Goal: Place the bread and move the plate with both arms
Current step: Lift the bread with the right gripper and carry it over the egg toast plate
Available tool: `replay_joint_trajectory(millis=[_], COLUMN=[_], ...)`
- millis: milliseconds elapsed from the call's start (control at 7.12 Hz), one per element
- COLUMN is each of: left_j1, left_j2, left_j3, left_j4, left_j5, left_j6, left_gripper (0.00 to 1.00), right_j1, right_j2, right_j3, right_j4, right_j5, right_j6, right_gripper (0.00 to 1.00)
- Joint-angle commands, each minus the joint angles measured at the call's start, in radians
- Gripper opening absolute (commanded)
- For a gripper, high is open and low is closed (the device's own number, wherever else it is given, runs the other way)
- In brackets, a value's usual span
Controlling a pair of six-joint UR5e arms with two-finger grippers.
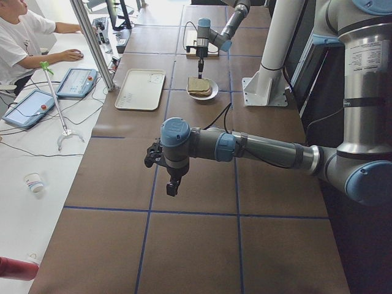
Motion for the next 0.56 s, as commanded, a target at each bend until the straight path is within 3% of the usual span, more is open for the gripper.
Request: replay_joint_trajectory(millis=[0,421], left_j1=[0.000,0.000], left_j2=[0.000,0.000], left_j3=[0.000,0.001], left_j4=[0.000,0.000], left_j5=[0.000,0.000], left_j6=[0.000,0.000], left_gripper=[1.00,1.00], right_j1=[-0.009,-0.012], right_j2=[-0.001,-0.010], right_j3=[-0.011,-0.006], right_j4=[0.007,0.014], right_j5=[0.002,0.005], right_j6=[0.000,-0.008], right_gripper=[0.00,0.00])
